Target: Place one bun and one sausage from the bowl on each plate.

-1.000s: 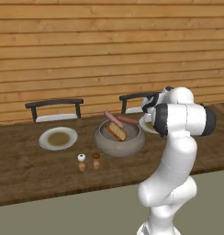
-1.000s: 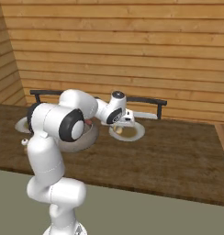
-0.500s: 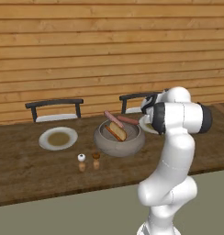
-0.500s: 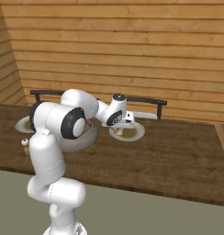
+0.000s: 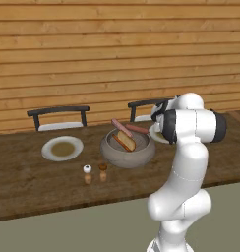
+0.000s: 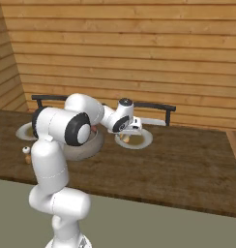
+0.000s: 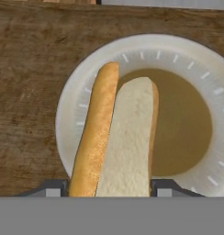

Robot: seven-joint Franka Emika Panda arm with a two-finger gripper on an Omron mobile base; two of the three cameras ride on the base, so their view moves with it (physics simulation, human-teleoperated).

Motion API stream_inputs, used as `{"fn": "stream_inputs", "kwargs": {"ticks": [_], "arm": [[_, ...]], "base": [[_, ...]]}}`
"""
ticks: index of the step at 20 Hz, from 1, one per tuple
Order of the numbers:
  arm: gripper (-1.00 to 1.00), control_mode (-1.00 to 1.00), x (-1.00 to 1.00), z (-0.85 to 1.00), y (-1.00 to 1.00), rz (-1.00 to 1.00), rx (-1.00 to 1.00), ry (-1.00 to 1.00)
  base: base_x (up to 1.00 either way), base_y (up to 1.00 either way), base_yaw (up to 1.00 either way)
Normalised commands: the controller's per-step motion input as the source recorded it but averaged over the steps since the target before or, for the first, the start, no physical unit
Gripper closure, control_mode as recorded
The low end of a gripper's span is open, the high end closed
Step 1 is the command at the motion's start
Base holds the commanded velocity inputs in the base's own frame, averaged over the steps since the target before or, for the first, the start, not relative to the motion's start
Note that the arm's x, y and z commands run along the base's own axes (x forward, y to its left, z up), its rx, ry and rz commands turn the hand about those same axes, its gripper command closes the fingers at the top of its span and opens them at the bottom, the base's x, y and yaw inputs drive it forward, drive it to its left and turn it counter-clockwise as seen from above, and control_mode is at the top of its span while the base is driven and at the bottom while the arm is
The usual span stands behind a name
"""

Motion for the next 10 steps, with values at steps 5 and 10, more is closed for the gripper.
{"fn": "stream_inputs", "kwargs": {"ticks": [5, 10], "arm": [[-1.0, -1.0, 0.0, 0.0, 0.0, 0.0, 0.0, 0.0], [-1.0, -1.0, 0.0, 0.0, 0.0, 0.0, 0.0, 0.0]], "base": [[0.0, 0.0, 0.0], [0.0, 0.0, 0.0]]}}
